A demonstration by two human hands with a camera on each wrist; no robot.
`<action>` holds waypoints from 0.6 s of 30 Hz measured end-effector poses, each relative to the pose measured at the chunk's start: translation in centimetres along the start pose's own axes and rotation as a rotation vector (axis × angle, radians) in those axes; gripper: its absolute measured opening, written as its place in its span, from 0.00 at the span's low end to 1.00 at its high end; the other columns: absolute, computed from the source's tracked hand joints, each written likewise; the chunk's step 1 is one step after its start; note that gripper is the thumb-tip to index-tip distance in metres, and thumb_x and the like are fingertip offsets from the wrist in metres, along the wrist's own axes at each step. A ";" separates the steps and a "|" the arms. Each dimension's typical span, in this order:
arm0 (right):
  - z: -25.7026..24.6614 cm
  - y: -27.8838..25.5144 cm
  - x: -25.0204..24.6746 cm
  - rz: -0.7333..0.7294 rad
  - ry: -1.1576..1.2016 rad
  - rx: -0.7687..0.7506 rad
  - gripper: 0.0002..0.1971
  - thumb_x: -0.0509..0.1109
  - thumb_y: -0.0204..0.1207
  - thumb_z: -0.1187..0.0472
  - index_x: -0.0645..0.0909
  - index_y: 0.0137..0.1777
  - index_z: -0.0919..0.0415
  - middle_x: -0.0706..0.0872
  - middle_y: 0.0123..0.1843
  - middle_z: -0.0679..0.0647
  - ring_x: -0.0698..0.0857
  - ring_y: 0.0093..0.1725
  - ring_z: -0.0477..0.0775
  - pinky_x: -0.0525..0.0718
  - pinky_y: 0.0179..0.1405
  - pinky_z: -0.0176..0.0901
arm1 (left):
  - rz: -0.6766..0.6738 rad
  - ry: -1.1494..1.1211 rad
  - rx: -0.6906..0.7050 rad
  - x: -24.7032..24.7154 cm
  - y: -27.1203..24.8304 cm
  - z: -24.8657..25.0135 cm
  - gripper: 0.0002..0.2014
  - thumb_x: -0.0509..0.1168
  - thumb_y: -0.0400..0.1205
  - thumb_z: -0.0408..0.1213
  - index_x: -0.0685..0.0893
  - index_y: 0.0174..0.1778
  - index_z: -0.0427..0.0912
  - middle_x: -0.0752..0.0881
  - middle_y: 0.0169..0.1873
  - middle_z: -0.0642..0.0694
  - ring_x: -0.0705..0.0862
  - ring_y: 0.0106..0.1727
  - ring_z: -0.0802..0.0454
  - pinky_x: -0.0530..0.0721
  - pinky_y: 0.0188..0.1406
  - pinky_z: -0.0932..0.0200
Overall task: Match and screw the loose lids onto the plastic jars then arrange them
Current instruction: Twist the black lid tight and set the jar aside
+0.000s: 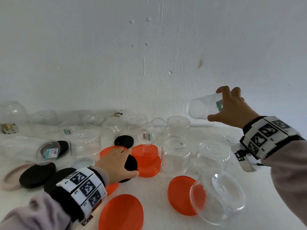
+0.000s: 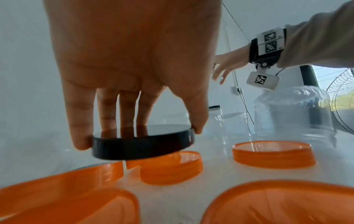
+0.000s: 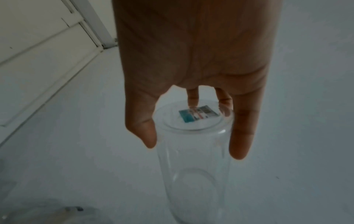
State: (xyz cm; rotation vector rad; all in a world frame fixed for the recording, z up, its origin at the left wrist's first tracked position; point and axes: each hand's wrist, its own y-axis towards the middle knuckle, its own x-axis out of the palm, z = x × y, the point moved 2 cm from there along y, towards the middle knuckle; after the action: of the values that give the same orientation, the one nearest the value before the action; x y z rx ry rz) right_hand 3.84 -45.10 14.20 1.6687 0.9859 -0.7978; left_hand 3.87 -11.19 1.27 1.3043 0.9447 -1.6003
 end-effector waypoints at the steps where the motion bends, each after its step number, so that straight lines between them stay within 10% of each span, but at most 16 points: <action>1: -0.9 -0.5 -0.1 0.017 0.036 -0.016 0.44 0.82 0.59 0.52 0.61 0.70 0.58 0.65 0.61 0.58 0.74 0.57 0.67 0.73 0.54 0.50 | 0.016 -0.029 -0.002 -0.5 -0.1 -0.2 0.37 0.64 0.74 0.65 0.67 0.74 0.49 0.72 0.69 0.50 0.70 0.69 0.51 0.72 0.69 0.55; 5: -4.8 -3.0 0.0 0.003 0.154 -0.027 0.38 0.80 0.60 0.44 0.62 0.60 0.57 0.69 0.54 0.50 0.74 0.51 0.54 0.71 0.42 0.39 | 0.086 -0.185 -0.044 -2.6 -0.8 -1.1 0.38 0.66 0.73 0.64 0.69 0.75 0.47 0.74 0.68 0.48 0.75 0.65 0.50 0.76 0.65 0.53; 9: -8.3 -5.7 1.3 -0.128 0.387 0.051 0.35 0.79 0.62 0.42 0.64 0.59 0.57 0.76 0.50 0.49 0.80 0.45 0.48 0.79 0.35 0.40 | 0.244 -0.383 -0.020 -5.1 -1.5 -2.1 0.24 0.68 0.74 0.60 0.79 0.59 0.48 0.82 0.49 0.52 0.79 0.43 0.60 0.74 0.36 0.68; 13: -10.8 -8.3 3.9 -0.412 0.708 0.188 0.35 0.79 0.66 0.53 0.65 0.69 0.53 0.77 0.54 0.57 0.85 0.49 0.57 0.89 0.45 0.52 | 0.339 -0.545 -0.016 -6.6 -2.1 -3.0 0.27 0.66 0.77 0.59 0.78 0.67 0.48 0.83 0.57 0.52 0.81 0.53 0.54 0.75 0.43 0.65; 18: -12.1 -10.9 6.7 -0.544 1.016 0.345 0.25 0.75 0.66 0.48 0.79 0.58 0.64 0.83 0.42 0.59 0.81 0.37 0.55 0.82 0.45 0.46 | 0.421 -0.677 0.034 -7.8 -2.8 -3.7 0.12 0.63 0.79 0.58 0.78 0.54 0.60 0.81 0.54 0.54 0.79 0.55 0.55 0.73 0.47 0.62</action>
State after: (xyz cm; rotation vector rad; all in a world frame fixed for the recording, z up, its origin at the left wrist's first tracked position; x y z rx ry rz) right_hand -2.24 -30.13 7.26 2.1802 2.1631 -0.4218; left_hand 3.29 -5.65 8.43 0.8086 0.2084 -1.5545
